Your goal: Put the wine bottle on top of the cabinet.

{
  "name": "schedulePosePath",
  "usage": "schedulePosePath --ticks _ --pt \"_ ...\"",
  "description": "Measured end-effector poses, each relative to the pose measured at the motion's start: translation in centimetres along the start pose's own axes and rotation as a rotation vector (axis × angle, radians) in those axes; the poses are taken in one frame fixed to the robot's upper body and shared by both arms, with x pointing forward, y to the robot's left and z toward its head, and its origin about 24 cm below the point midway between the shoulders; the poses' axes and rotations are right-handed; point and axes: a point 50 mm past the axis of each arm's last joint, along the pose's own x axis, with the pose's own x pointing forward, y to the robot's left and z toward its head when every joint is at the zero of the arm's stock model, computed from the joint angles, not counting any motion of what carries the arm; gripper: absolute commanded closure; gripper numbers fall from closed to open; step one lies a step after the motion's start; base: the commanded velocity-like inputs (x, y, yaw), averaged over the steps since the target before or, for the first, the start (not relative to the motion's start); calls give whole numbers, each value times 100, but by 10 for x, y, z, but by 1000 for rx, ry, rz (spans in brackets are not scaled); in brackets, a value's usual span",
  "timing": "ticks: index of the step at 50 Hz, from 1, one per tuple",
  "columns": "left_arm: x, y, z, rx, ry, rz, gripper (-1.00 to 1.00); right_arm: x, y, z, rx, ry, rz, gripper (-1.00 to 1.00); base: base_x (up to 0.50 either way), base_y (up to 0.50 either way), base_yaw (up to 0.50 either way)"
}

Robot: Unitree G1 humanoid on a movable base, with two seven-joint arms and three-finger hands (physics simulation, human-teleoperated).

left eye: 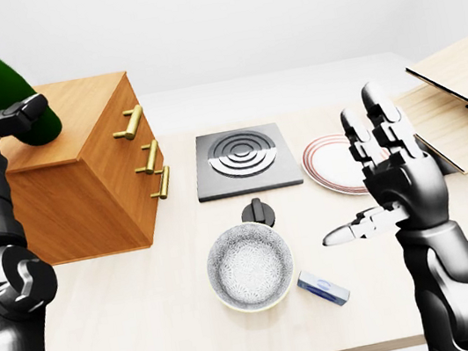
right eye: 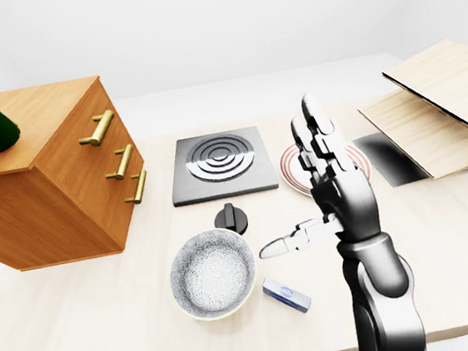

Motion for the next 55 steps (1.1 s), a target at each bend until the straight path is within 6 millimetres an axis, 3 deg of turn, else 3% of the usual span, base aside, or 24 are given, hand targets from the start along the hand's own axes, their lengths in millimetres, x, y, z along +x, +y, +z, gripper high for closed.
schedulePosePath --ticks 2,9,11,17,18,21,23,44,48,55 --pt "0 0 0 11 1 3 31 0 0 0 -1 -1 0 -100 0 0 0" --pt "0 1 -2 34 4 6 13 -1 0 -1 -2 8 4 -100 0 0 0" --pt "0 1 -4 37 10 6 -11 -1 0 -2 -3 9 5 -100 0 0 0" --pt "-1 1 -12 28 31 1 -22 -1 -1 -2 -4 14 6 -100 0 0 0" --pt "-1 1 -13 31 33 2 -60 -1 -1 -3 -4 14 6 -100 0 0 0" --pt "-1 1 -16 43 45 2 -62 -1 -1 -3 -3 16 7 -100 0 0 0" --pt "-1 2 -18 50 50 3 -94 -1 -1 -3 -3 16 8 -100 0 0 0" --pt "-1 3 -23 84 66 12 -100 0 -2 -4 -5 18 11 -100 0 0 0" --pt "-1 6 -13 84 38 19 -100 1 -1 -4 -6 15 13 -100 0 0 0" --pt "0 13 23 77 -68 17 -100 3 0 -4 -5 11 19 -100 0 0 0"
